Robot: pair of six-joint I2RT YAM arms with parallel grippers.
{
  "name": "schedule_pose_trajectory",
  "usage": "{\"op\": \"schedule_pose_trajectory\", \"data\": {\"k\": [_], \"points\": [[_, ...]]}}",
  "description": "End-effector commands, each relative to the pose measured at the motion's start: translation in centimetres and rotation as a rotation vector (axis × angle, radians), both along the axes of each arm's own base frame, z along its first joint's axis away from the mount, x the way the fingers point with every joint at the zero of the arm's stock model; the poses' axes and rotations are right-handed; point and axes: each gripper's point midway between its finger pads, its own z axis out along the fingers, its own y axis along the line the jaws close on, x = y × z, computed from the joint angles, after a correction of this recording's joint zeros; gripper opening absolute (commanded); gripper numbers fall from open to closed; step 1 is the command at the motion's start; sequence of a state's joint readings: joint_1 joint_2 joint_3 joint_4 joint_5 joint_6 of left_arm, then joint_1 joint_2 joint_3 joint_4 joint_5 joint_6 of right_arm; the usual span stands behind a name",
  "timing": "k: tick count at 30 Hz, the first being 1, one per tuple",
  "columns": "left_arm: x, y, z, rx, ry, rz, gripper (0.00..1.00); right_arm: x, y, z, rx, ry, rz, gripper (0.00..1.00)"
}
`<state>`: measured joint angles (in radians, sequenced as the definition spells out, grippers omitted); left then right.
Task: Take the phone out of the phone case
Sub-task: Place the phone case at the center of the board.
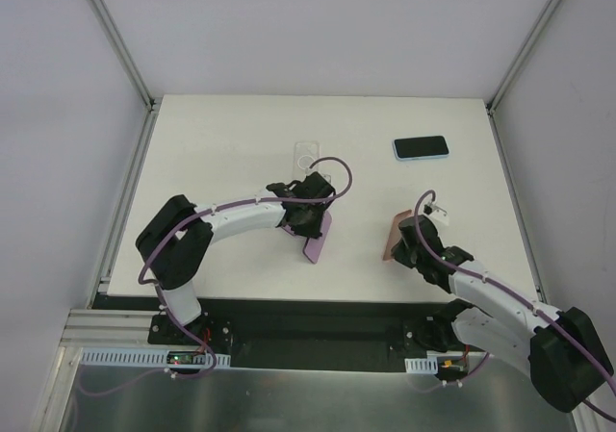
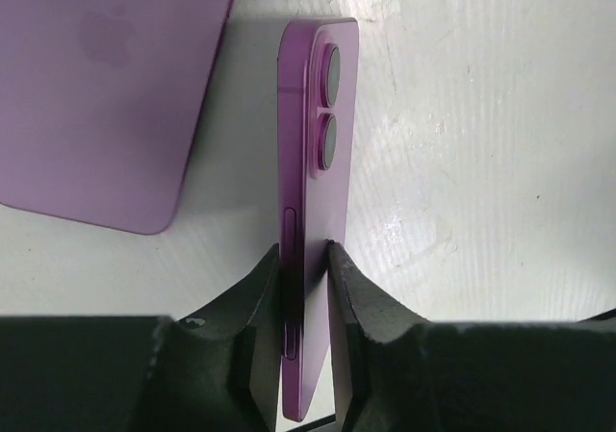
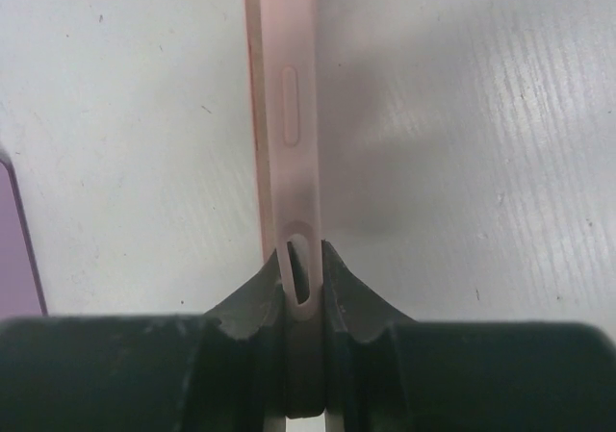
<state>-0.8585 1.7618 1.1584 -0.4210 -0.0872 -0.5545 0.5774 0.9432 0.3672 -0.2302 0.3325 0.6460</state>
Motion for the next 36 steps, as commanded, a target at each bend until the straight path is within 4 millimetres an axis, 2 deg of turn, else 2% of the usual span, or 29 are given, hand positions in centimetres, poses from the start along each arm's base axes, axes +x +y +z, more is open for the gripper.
{"op": "schedule_pose_trajectory", "data": {"k": [1,12,16,20,23,26,27,28,29,30,31,33,34,36], "points": [[-5.4,7.0,-3.1,0.297,0.191,-0.079,0.0,-0.1,-2.1,-0.2,-0.105,0.008,-0.029,0.01],[-3.0,3.2,1.9,0.125,0.089,-0.069,0.0,1.0,-0.9,1.3,-0.086,-0.007,0.002,0.01],[-2.4,2.8,3.8,0.06,0.066,-0.053,0.0,1.4,-0.5,1.9,-0.09,-0.008,0.029,0.01],[-1.2,3.0,7.1,-0.032,0.015,-0.024,0.0,2.1,-0.1,2.8,-0.102,-0.019,0.049,0.01],[0.4,4.3,9.3,-0.075,-0.035,0.005,0.0,2.9,0.0,3.8,-0.119,-0.036,0.063,0.01],[2.1,7.0,10.3,-0.065,-0.07,0.065,0.0,3.9,-0.3,4.7,-0.12,-0.046,0.067,0.01],[2.5,7.9,10.1,-0.051,-0.069,0.082,0.0,4.1,-0.1,5.0,-0.101,-0.047,0.079,0.01],[3.3,9.9,10.0,-0.025,-0.07,0.127,0.0,4.6,-1.0,5.1,-0.093,-0.047,0.053,0.02],[3.6,10.9,9.8,-0.009,-0.066,0.145,0.0,4.9,-1.2,5.4,-0.086,-0.053,0.061,0.01],[3.8,11.8,9.5,0.003,-0.058,0.163,0.0,5.2,-0.9,5.7,-0.041,-0.054,0.078,0.01],[4.5,13.5,9.3,0.019,-0.054,0.204,0.0,5.8,-2.1,5.7,-0.023,-0.052,0.039,0.01],[5.0,15.5,8.9,0.06,-0.046,0.249,0.0,6.1,-2.4,5.6,0.037,-0.039,0.043,0.02],[5.4,17.0,8.6,0.089,-0.043,0.28,0.0,6.5,-4.0,5.4,0.051,-0.033,-0.006,0.01],[5.8,19.3,8.1,0.172,-0.045,0.323,0.0,6.6,-4.8,4.9,0.089,-0.012,-0.027,0.01]]}}
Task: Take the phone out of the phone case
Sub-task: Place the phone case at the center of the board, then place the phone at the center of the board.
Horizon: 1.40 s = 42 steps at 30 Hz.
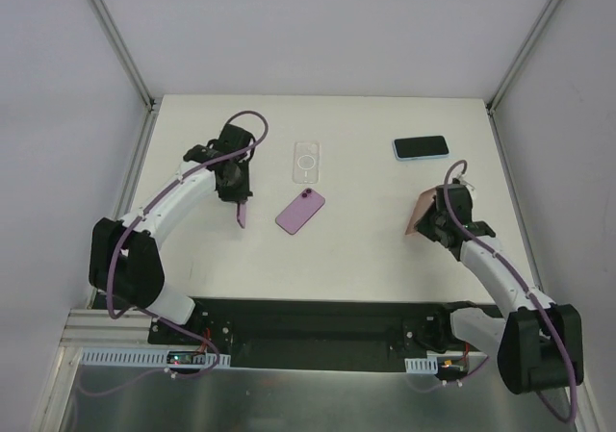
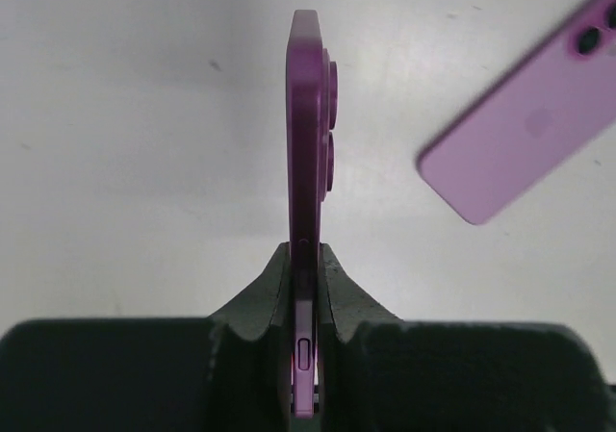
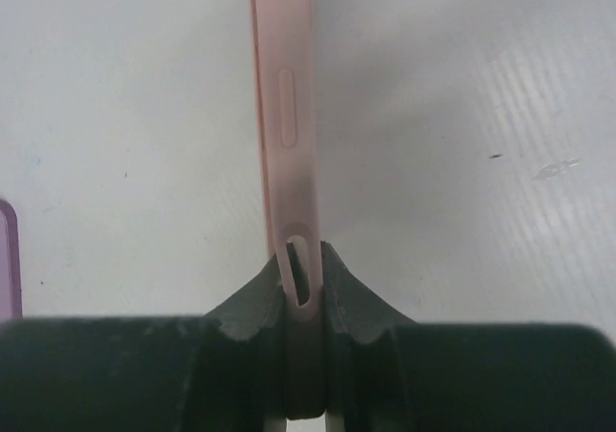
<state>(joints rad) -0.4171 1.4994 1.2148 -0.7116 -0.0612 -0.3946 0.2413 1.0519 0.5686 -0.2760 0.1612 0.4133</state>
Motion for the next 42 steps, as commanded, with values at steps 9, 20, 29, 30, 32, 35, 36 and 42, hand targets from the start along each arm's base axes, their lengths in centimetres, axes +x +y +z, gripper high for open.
{"op": "schedule_pose_trajectory", "data": {"k": [9,20,29,30,32,35,36,42], "points": [[0.9,12.4,-2.1,0.526,0.083,0.193,0.0,1.1,-4.8,-1.5,0.138,0.087,-0.104,0.56],[0.7,14.0,-4.3,0.659,0.191,0.208,0.13,-0.2,-8.1,-0.7,-0.026,0.131,-0.19,0.93],[0.7,12.4,-4.8,0.543,0.212,0.203,0.61,1.0,-8.9,3.2,-0.127,0.09,-0.181,0.95],[0.8,12.0,-4.6,0.52,0.207,0.203,0.65,1.3,-8.6,3.4,-0.139,0.09,-0.171,0.95],[0.8,11.5,-3.7,0.478,0.182,0.205,0.72,2.7,-8.3,4.3,-0.145,0.087,-0.163,0.95],[0.9,10.5,-2.3,0.399,0.134,0.2,0.77,5.0,-7.4,5.2,-0.146,0.09,-0.153,0.96],[0.9,10.1,-1.4,0.363,0.103,0.197,0.77,5.6,-7.0,5.4,-0.144,0.097,-0.151,0.96],[-0.2,5.9,1.3,0.081,0.003,0.114,0.77,12.7,-4.9,6.0,-0.023,0.133,-0.213,0.98]]}}
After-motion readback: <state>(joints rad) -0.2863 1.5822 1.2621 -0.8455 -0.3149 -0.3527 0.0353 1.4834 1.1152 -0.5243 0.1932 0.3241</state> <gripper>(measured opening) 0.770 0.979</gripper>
